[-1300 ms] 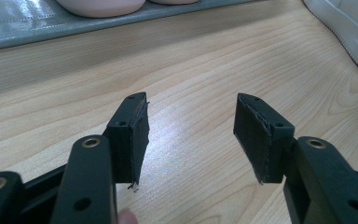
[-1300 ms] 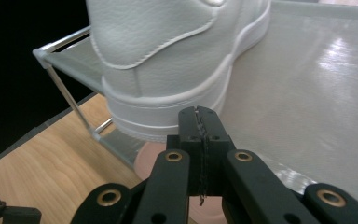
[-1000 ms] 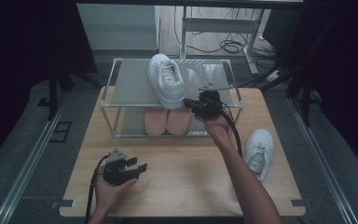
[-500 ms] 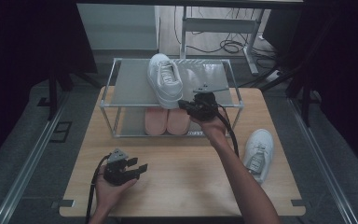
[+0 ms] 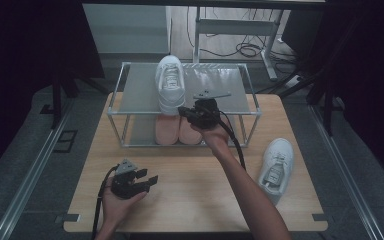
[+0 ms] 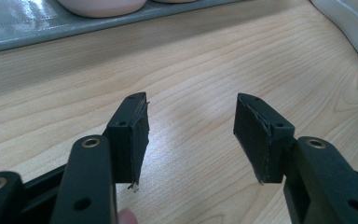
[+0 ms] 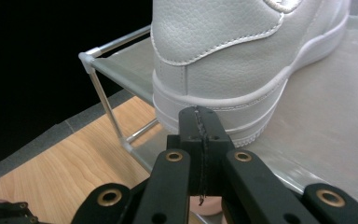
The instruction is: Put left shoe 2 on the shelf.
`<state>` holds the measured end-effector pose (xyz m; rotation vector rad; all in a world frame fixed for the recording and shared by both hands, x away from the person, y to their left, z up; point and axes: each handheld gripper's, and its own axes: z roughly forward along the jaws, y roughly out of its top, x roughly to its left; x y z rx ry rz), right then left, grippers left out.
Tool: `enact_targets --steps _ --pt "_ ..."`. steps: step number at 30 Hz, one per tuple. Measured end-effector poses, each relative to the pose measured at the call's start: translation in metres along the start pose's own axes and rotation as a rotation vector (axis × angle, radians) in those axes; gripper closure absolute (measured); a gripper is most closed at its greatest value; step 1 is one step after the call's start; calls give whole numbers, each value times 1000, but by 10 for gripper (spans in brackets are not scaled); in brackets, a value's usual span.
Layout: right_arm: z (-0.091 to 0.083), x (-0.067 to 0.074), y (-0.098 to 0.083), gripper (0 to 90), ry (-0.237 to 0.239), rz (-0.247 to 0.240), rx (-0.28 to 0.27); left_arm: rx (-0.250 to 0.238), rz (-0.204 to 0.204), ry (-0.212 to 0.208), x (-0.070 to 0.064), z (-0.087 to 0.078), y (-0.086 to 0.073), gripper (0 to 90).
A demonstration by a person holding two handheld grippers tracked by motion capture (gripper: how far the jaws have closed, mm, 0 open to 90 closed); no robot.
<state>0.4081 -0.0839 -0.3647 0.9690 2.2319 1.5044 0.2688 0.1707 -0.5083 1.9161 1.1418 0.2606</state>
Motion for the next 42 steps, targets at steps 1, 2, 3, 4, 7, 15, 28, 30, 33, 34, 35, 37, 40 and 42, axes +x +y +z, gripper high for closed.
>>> enact_targets --steps 1,2,3,4,7,15,28,30,33,34,35,37,40,42 --pt "2 2 0 900 1 -4 -1 1 -1 1 0 0 0 458" --pt "4 4 1 900 3 -5 0 1 -2 0 -1 0 0 458" --pt "6 6 1 900 3 -5 -1 2 0 0 -1 1 0 458" --pt "8 8 2 900 2 -6 -3 2 2 0 -1 1 0 458" --pt "14 11 2 900 1 -2 -10 3 5 0 -1 1 0 458" --pt "21 15 3 900 12 6 -21 10 10 -3 -3 3 0 458" --pt "13 14 1 900 6 2 -39 12 12 -3 -2 3 0 457" --pt "9 11 -1 900 5 7 -42 12 12 -3 -2 3 0 457" --pt "1 8 -3 900 0 6 -47 13 10 -4 -3 4 -1 457" --pt "-2 7 -4 900 1 7 -49 14 9 -3 -3 4 -1 457" --pt "-6 6 -5 900 0 5 -50 14 9 -3 -3 4 -1 457" --pt "-12 3 -8 900 -3 8 -56 16 9 -4 -4 5 -1 457" --pt "-23 0 -11 898 -7 7 -62 18 9 -5 -4 5 -1 456" --pt "-30 -2 -14 894 -10 8 -64 18 7 -4 -4 5 -1 456"
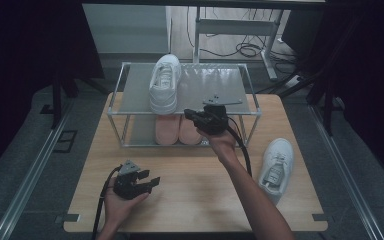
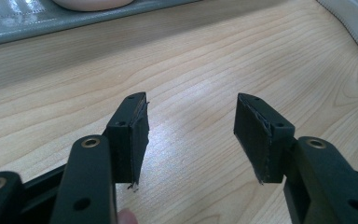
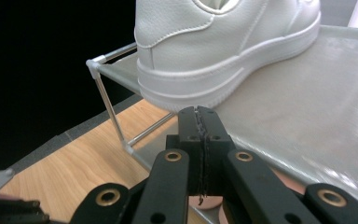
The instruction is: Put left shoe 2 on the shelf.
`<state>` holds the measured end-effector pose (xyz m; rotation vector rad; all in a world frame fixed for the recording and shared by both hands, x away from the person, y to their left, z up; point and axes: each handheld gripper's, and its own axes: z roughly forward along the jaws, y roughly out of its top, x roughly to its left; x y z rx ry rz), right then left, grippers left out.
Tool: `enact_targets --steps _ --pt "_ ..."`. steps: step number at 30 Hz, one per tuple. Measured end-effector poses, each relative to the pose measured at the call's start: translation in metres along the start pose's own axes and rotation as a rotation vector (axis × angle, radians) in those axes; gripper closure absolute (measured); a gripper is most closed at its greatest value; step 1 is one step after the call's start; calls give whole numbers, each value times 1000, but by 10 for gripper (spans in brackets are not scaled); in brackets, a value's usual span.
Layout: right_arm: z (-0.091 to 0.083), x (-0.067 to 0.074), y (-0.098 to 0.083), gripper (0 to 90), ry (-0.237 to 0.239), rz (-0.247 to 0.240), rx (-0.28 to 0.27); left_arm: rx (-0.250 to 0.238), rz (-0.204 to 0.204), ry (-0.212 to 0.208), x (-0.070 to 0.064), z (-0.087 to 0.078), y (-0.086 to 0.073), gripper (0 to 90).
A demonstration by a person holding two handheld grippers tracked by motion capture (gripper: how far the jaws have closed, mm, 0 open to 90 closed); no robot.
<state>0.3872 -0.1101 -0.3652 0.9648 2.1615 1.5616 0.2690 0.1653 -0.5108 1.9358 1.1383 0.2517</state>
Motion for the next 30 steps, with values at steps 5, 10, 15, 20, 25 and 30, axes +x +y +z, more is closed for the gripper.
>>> enact_targets --steps 5,10,15,20,25,30 --pt "-17 -4 -10 891 -2 -3 0 1 0 1 1 -1 0 456" --pt "-32 -8 -23 891 -13 -2 3 5 -1 4 0 0 0 455" --pt "-43 -12 -39 891 -21 16 17 5 -9 1 0 2 -1 454" --pt "-56 -16 -55 891 -34 24 22 3 -13 0 2 1 -1 455" --pt "-69 -20 -70 891 -56 27 25 1 -18 3 2 0 -1 454" --pt "-81 -24 -88 891 -73 37 39 -1 -20 4 3 0 -1 455"
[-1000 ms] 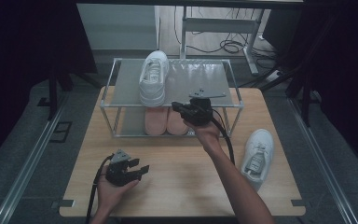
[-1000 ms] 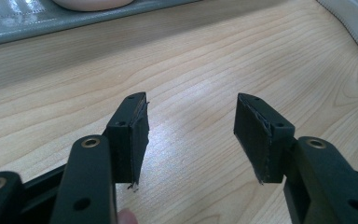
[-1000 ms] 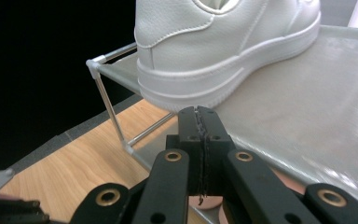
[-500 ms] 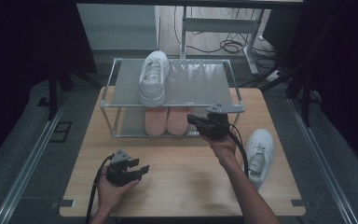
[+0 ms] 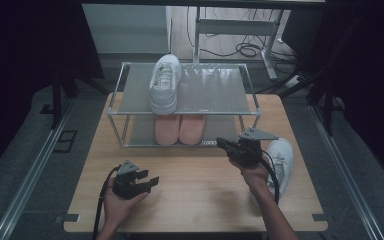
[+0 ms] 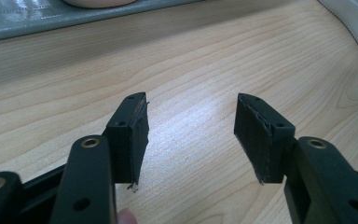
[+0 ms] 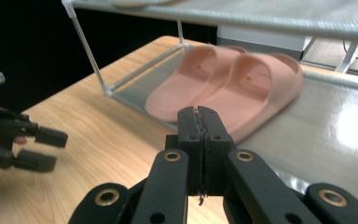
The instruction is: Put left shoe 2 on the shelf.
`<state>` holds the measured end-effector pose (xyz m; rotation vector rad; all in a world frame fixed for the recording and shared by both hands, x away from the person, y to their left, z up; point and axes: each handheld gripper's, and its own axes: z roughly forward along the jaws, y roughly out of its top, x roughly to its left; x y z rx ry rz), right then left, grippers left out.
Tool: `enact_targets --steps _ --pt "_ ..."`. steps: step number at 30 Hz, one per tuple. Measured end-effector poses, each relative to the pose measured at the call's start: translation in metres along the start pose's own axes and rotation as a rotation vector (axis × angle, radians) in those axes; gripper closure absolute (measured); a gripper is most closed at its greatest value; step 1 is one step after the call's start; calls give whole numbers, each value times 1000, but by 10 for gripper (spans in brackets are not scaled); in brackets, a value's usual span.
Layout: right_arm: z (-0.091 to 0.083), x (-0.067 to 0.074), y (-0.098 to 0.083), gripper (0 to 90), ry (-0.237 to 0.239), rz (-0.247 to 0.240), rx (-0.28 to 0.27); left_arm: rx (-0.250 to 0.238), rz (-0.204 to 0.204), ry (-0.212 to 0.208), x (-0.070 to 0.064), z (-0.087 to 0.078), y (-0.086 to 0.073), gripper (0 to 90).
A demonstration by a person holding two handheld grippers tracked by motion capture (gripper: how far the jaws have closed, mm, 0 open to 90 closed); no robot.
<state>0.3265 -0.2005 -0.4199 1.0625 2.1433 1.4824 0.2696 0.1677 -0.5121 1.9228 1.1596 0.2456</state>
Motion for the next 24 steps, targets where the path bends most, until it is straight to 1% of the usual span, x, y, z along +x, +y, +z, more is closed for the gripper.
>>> enact_targets --steps 4,6,8,12,17,24 --pt "-8 0 -14 891 -8 -10 18 0 -1 0 0 0 0 455" --pt "-12 1 -19 891 -15 -3 16 1 -5 -1 0 0 0 454" --pt "-18 2 -25 891 -34 4 10 2 -5 -2 0 1 0 455" --pt "-25 3 -33 891 -43 5 16 2 -4 -6 -1 0 0 455" --pt "-33 5 -41 891 -46 -2 27 5 -4 -7 0 0 0 455" --pt "-42 6 -49 891 -37 7 37 7 -3 -8 -1 0 -1 455"
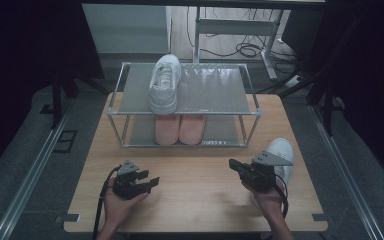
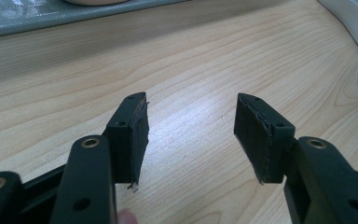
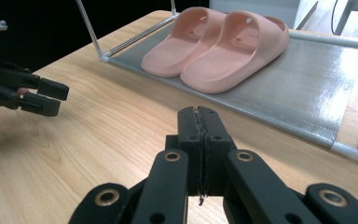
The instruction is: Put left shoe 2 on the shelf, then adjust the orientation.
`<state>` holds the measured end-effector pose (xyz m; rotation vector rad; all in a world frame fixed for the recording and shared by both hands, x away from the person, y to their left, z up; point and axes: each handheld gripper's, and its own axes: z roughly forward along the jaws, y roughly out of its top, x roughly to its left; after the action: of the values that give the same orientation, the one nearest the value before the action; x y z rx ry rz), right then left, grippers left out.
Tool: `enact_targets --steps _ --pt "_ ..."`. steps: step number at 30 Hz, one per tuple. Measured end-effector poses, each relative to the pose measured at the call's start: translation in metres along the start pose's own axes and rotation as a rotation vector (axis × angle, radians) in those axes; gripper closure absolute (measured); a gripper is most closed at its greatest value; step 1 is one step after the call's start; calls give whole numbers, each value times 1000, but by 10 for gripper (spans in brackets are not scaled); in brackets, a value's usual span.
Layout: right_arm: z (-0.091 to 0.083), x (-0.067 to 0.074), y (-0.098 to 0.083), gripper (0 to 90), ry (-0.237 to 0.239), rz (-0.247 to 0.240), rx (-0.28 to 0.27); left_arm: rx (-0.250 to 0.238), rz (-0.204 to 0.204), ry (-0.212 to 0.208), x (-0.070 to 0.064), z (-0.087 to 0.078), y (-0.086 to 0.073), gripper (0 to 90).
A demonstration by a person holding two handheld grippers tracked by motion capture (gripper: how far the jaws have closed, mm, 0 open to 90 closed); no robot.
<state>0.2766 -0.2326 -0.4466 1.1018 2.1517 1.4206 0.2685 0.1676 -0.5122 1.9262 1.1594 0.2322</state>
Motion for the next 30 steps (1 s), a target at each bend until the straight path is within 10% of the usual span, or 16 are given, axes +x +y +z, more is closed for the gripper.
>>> enact_targets --steps 30 --pt "-41 10 -45 896 -120 -13 97 -5 -9 -1 4 -3 0 455"
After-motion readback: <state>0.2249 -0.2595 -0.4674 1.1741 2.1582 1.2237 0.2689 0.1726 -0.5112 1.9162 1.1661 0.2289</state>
